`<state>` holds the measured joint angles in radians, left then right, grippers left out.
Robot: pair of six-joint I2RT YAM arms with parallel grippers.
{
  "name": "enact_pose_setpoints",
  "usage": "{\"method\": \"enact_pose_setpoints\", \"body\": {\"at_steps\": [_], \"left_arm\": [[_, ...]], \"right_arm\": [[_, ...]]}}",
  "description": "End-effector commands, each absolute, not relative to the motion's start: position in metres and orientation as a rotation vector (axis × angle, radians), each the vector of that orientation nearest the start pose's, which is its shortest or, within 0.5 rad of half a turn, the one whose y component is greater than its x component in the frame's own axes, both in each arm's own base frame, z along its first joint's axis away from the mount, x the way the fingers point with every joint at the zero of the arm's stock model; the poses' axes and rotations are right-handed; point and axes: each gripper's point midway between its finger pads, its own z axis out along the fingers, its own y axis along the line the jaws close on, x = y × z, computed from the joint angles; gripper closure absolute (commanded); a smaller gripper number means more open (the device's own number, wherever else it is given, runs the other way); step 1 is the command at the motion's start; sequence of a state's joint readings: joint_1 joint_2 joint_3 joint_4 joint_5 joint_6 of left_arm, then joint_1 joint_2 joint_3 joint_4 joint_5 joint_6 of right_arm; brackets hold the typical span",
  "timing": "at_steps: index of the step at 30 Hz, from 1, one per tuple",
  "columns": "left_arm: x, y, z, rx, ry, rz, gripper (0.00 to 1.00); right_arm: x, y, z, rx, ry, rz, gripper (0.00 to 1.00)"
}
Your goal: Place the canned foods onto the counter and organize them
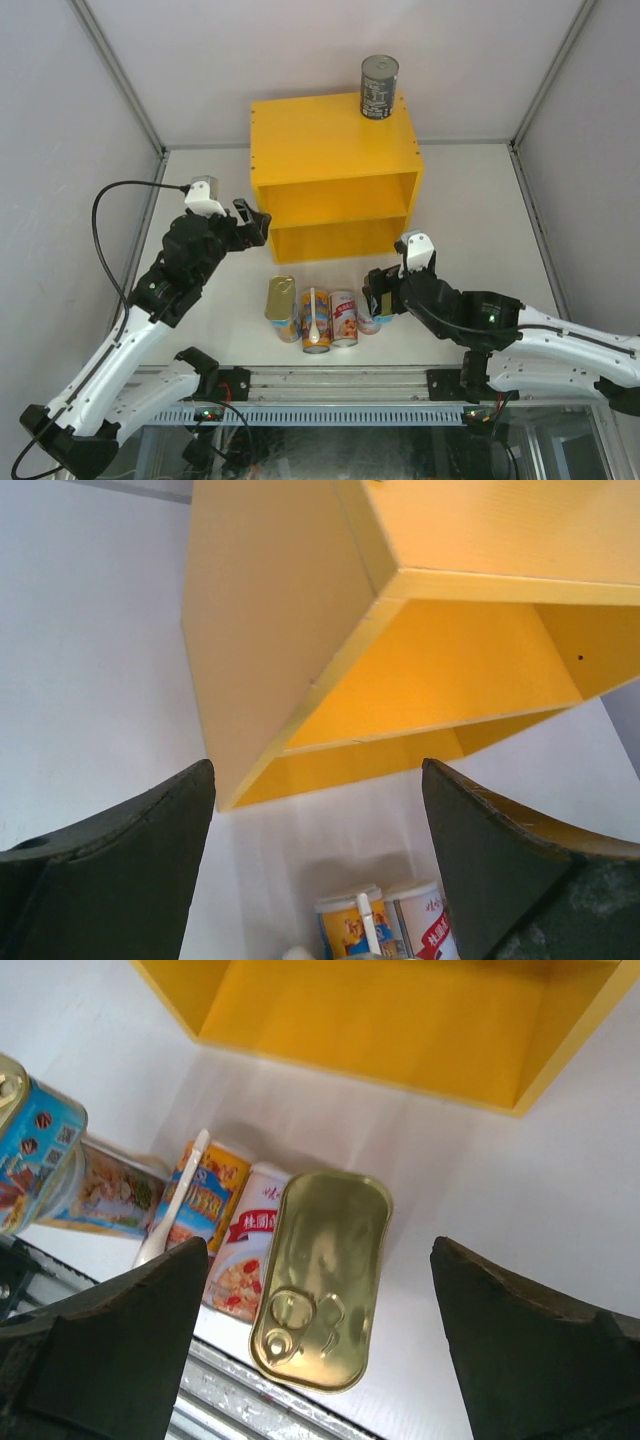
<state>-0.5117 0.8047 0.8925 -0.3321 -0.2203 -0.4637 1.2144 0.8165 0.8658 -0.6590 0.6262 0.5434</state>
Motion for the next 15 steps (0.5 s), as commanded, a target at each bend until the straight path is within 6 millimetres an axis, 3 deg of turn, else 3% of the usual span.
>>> {"method": "enact_pose_setpoints", "body": {"at_steps": [1,15], "left_arm": [[0.272,-0.133,0.308,-0.120,1.780,-0.502,0.12],[0.272,-0.138,0.312,-0.078,1.768,-0.501,0.13]], "right_arm": [[0.157,0.203,0.208,-0.263,2.058,0.401,0.08],[0.151,0.204,0.179,-0.248,2.098,0.311,0.11]]}}
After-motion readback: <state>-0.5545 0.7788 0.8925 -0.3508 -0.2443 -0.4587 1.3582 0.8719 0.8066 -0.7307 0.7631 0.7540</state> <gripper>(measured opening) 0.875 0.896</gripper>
